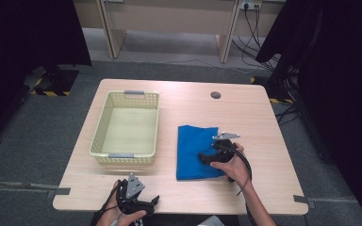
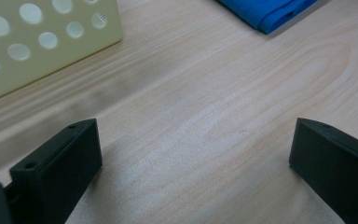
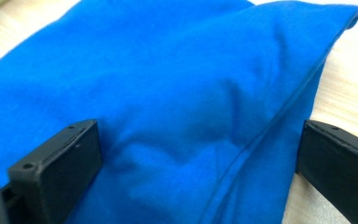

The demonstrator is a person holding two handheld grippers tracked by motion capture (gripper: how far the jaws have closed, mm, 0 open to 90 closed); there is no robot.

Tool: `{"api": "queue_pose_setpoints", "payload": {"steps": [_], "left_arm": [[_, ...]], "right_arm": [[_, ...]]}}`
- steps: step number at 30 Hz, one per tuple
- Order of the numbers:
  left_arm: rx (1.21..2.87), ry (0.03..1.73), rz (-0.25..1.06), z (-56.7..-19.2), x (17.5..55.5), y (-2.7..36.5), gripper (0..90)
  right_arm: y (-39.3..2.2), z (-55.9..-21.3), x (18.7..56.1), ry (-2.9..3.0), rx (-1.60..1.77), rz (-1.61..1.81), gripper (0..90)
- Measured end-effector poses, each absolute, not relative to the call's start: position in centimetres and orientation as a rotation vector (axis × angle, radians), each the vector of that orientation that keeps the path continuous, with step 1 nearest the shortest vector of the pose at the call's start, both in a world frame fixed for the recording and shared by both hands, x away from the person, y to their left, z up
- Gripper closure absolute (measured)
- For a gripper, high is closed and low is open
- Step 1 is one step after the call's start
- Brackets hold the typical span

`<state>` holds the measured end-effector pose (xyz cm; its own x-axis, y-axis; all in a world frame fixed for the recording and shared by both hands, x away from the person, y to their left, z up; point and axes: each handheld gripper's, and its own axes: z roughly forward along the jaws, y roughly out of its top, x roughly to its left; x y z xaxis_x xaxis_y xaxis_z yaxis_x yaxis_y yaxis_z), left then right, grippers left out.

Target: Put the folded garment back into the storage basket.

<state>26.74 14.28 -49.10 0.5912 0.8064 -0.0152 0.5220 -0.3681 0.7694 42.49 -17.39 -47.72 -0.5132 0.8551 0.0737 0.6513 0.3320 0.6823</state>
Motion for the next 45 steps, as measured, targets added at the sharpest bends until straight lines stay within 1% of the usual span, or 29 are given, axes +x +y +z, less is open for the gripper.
{"api": "queue_pose_setpoints", "payload": {"steps": [1, 2, 4, 7, 11, 13, 16, 21, 34, 45], "left_arm": [[2.059, 1.051, 0.473, -49.1, 26.8, 14.3, 1.3], [2.059, 1.051, 0.473, -49.1, 26.8, 14.3, 1.3], [2.055, 1.053, 0.476, -49.1, 26.7, 14.3, 1.3], [2.059, 1.054, 0.473, -49.1, 26.7, 14.3, 1.3], [2.057, 1.053, 0.475, -49.1, 26.7, 14.3, 1.3], [2.061, 1.054, 0.472, -49.0, 26.7, 14.3, 1.3], [2.057, 1.052, 0.474, -49.1, 26.7, 14.3, 1.2], [2.057, 1.050, 0.473, -49.1, 26.7, 14.3, 1.3], [2.061, 1.052, 0.471, -49.1, 26.7, 14.3, 1.2], [2.059, 1.052, 0.473, -49.1, 26.8, 14.3, 1.2]], "right_arm": [[-17.3, -47.6, 42.5, 2.312, 1.343, 0.948, 3.7], [-17.2, -47.5, 42.5, 2.320, 1.328, 0.943, 8.0], [-17.0, -47.4, 42.5, 2.336, 1.284, 0.964, 20.5], [-16.9, -47.3, 42.4, 2.334, 1.263, 0.999, 34.0], [-16.9, -47.4, 42.1, 2.350, 1.239, 1.074, 57.7], [-16.9, -47.4, 42.0, 2.357, 1.246, 1.097, 63.5], [-17.0, -47.4, 42.0, 2.358, 1.256, 1.124, 66.1], [-17.2, -47.3, 42.1, 2.341, 1.272, 1.178, 67.9], [-17.5, -43.8, 41.9, 2.273, 1.196, 1.273, 68.9], [-16.9, -41.1, 41.8, 2.242, 1.142, 1.370, 68.9]]}}
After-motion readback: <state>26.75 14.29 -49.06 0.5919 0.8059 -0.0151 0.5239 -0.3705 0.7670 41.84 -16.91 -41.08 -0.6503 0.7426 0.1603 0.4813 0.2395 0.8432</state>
